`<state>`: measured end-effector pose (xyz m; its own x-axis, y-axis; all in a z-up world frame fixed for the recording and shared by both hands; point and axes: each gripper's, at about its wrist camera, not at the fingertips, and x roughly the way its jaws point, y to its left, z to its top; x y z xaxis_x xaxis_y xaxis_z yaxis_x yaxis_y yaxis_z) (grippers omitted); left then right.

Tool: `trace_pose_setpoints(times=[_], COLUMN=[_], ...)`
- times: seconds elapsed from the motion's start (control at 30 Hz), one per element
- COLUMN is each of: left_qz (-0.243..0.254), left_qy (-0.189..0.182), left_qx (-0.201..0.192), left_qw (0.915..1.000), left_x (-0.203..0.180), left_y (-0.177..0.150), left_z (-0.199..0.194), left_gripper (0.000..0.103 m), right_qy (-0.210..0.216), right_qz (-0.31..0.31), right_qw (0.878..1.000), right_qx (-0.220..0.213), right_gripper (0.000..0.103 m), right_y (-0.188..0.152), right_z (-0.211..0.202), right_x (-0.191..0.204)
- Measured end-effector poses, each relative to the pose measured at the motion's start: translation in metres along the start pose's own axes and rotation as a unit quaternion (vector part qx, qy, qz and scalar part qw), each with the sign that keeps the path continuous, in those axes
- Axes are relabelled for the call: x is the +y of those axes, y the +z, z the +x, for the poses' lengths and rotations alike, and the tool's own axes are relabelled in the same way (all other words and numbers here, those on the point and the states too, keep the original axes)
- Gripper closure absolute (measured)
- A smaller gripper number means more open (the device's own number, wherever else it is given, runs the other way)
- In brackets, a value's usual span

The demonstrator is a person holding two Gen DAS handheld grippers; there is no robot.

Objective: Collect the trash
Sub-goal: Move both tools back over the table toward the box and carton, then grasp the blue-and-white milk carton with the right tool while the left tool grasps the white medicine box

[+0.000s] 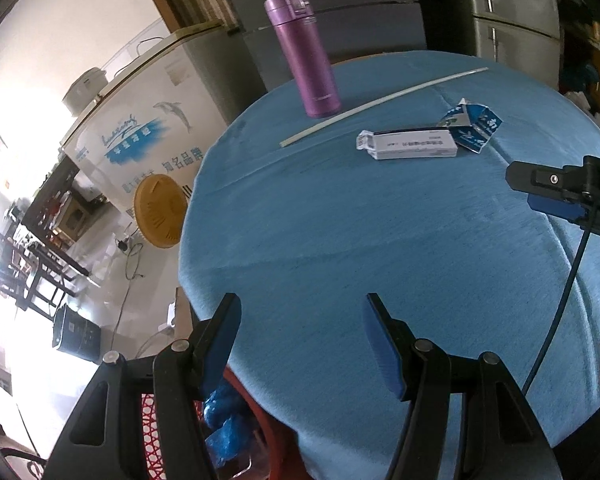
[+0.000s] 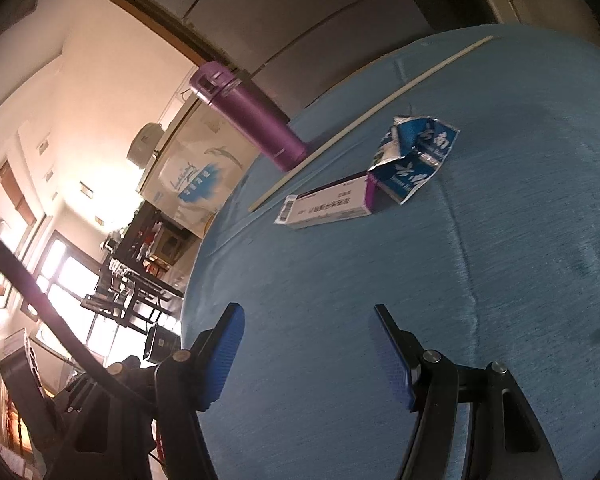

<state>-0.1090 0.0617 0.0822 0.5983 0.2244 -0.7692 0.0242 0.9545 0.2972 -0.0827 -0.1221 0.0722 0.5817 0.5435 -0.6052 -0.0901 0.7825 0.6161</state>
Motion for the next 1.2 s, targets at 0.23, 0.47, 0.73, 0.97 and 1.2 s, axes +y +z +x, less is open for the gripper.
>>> trace_pose_setpoints(times=[0.23, 0.47, 0.73, 0.97, 1.2], left_qz=[0.019, 0.037, 0.051, 0.066, 0.104], left_qy=[-0.009, -0.019, -0.027, -0.041, -0.08], left_qx=[-0.002, -0.004, 0.0, 0.004, -0.015], left_qw=[0.9998, 0.9991, 0.9984, 0.9969, 0.9912], left_x=[-0.016, -0.029, -0.036, -0.033, -0.035], left_y=[0.013, 0.031, 0.046, 0.068, 0.1], left_z=[0.008, 0.021, 0.04, 0.057, 0.072], left_gripper=[0.039, 0.039, 0.039, 0.039, 0.039], right_qy=[-0.01, -0.031, -0.056, -0.083, -0.119], right_qz=[0.007, 0.003, -0.008, -0.009, -0.026], right_qw=[1.0, 0.999, 0.998, 0.994, 0.989], right_qx=[-0.009, -0.023, -0.041, -0.069, -0.08], right_gripper=[0.035, 0.035, 0.035, 0.035, 0.035], right_y=[0.01, 0.034, 0.065, 0.099, 0.126], right_z=[-0.004, -0.006, -0.006, -0.001, 0.02], right_x=[-0.014, -0.025, -0.036, -0.052, -0.064])
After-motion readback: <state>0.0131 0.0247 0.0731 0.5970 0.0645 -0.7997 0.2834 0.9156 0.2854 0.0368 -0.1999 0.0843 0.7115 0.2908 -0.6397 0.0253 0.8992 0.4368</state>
